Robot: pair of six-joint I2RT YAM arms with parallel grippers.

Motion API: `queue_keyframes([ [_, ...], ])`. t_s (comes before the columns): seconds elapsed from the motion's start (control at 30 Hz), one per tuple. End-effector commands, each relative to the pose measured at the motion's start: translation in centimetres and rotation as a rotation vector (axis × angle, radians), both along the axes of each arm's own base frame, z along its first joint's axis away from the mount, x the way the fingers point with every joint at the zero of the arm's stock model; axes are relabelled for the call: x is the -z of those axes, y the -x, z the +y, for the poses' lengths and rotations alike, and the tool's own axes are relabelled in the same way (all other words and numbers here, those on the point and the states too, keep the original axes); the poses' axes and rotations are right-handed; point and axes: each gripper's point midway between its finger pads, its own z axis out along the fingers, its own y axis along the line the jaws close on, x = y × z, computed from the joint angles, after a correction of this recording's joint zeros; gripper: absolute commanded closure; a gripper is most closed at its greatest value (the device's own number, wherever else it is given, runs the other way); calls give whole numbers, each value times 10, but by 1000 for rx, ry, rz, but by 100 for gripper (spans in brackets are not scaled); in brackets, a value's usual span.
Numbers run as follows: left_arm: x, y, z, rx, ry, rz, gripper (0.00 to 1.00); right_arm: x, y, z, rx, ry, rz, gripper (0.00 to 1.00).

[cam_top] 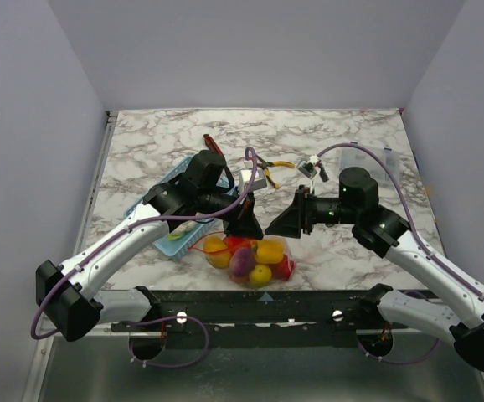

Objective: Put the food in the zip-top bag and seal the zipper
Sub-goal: Zip the zipper food storage bag at the center of the board.

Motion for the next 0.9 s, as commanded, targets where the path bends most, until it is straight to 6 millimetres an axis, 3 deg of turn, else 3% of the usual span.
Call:
queue_keyframes([
  [0.0,-10,7,1,33,50,-28,100,7,-3,-1,22,0,5,54],
  [0.2,-7,8,2,32,46,-29,100,7,-1,-4,9,-1,-40,68],
  [0.43,-7,7,2,26,41,-31,100,16,0,-6,5,20,-46,67],
  [0.6,-6,6,3,23,41,-33,100,16,1,-7,-1,22,-61,76],
  [0.77,-3,4,5,11,27,-41,100,9,-5,-6,41,3,11,72],
  [0.87,-3,5,6,10,29,-44,100,1,-7,-6,61,-20,57,53],
])
